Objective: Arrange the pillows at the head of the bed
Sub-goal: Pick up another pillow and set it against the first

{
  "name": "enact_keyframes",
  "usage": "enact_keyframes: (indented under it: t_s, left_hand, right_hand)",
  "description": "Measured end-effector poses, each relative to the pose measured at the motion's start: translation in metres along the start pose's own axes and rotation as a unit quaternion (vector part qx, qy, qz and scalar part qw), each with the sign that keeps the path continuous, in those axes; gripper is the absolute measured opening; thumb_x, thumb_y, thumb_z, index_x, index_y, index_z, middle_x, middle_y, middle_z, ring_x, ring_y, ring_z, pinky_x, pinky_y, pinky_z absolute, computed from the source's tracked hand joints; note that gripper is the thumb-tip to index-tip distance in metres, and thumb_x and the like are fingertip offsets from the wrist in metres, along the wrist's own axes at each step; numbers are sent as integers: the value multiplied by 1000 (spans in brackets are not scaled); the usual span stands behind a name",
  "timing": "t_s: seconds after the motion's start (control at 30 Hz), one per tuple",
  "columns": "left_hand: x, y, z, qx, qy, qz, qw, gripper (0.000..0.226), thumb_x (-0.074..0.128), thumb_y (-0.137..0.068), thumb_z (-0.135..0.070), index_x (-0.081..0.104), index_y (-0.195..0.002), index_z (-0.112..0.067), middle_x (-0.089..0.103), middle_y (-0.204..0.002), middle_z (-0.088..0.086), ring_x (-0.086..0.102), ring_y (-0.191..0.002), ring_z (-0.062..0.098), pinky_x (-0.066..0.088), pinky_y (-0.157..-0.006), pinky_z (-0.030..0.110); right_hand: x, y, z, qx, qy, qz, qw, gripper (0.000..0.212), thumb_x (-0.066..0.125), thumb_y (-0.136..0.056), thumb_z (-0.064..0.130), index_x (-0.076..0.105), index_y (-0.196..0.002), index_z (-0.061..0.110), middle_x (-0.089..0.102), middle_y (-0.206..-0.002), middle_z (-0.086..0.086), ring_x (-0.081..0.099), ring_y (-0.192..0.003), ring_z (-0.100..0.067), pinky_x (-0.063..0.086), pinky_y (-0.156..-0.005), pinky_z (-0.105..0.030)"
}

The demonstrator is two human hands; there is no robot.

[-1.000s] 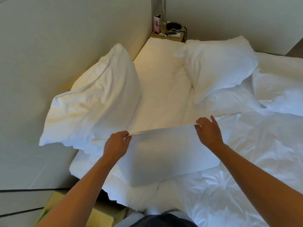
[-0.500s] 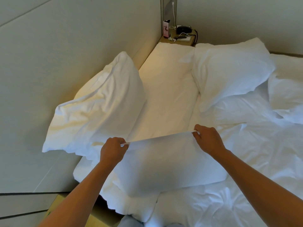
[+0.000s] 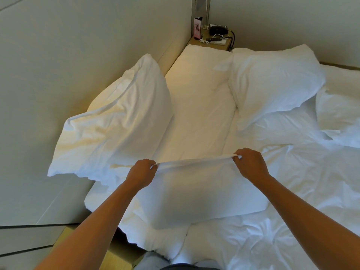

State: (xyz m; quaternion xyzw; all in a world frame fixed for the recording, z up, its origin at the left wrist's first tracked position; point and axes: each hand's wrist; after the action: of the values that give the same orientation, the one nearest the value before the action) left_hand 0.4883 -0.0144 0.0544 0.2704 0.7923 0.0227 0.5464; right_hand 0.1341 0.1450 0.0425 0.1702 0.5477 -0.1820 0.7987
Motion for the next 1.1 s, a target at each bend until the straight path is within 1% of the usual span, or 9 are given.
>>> enact_keyframes:
  t_s: [0.13, 0.33, 0.43, 0.57, 0.63, 0.77, 0.87, 1.0, 1.1]
  left_hand:
    - [0, 5, 5, 12, 22, 18, 1000, 30, 45, -107, -24, 70, -96, -10, 68, -92, 9, 62, -86, 29, 50, -76, 37]
    - [1, 14, 3, 2, 19, -42, 999, 27, 43, -106, -22, 63, -89, -17, 63, -77, 3, 59, -71, 26, 42, -58, 31]
    - [-5, 20, 1, -6, 16, -72, 997, 28, 42, -106, -23, 63, -89, -16, 66, -75, 4, 61, -70, 28, 54, -63, 38]
    - [-20, 29, 2, -18, 24, -121, 992, 30, 42, -106, -23, 64, -87, -16, 67, -74, 4, 62, -70, 28, 56, -65, 41]
    - [-32, 32, 5, -25, 29, -151, 988, 30, 43, -107, -24, 65, -88, -18, 68, -75, 2, 62, -71, 26, 54, -66, 38]
    - [-65, 41, 10, -32, 27, -224, 974, 26, 45, -107, -26, 56, -83, -27, 55, -64, -5, 53, -62, 23, 37, -58, 30]
    - [-85, 49, 13, -46, 33, -263, 963, 25, 45, -106, -26, 65, -93, -19, 63, -70, 0, 56, -65, 26, 42, -61, 34]
    - [-83, 61, 10, -58, 68, -246, 965, 28, 44, -107, -27, 62, -86, -22, 61, -63, -3, 61, -62, 24, 47, -58, 36]
    - [-64, 65, 6, -68, 84, -203, 973, 30, 45, -107, -28, 62, -84, -17, 61, -65, 4, 61, -63, 24, 51, -61, 43]
  right_hand:
    - [0, 3, 2, 0, -21, -10, 1000, 23, 63, -101, 24, 77, -89, 11, 74, -83, -8, 69, -73, -27, 58, -73, -34]
    - [-1, 5, 4, -13, -40, -36, 998, 21, 64, -102, 21, 79, -96, 7, 76, -88, -12, 71, -77, -31, 60, -74, -38]
    - [-3, 1, 9, -21, -31, -52, 998, 20, 66, -101, 21, 79, -97, 8, 77, -88, -12, 71, -78, -33, 58, -74, -37]
    - [-11, -14, 25, -59, -56, -80, 993, 19, 67, -100, 21, 80, -98, 7, 77, -89, -13, 72, -79, -34, 56, -75, -37]
    - [-19, -29, 39, -87, -70, -101, 989, 18, 68, -100, 20, 80, -101, 7, 78, -92, -13, 73, -80, -34, 57, -74, -37]
    - [-43, -72, 78, -156, -95, -163, 970, 15, 68, -98, 16, 80, -99, 7, 77, -90, -14, 72, -79, -35, 50, -71, -32]
    - [-56, -109, 110, -191, -95, -174, 961, 19, 64, -99, 20, 80, -101, 10, 76, -93, -13, 71, -83, -36, 54, -74, -37]
    - [-52, -143, 134, -196, -111, -149, 963, 25, 58, -102, 21, 79, -109, 9, 77, -103, -13, 71, -94, -35, 51, -82, -35]
    - [-33, -153, 135, -183, -138, -110, 967, 26, 58, -103, 19, 77, -115, 6, 76, -110, -17, 70, -100, -36, 56, -91, -44]
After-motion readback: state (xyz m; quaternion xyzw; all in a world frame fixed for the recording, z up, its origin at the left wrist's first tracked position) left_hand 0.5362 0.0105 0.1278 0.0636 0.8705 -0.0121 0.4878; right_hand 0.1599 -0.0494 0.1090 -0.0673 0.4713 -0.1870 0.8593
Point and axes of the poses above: each hand's wrist, its own y-axis away from the middle knuckle, its own x-axis out of the palm, z = x × y
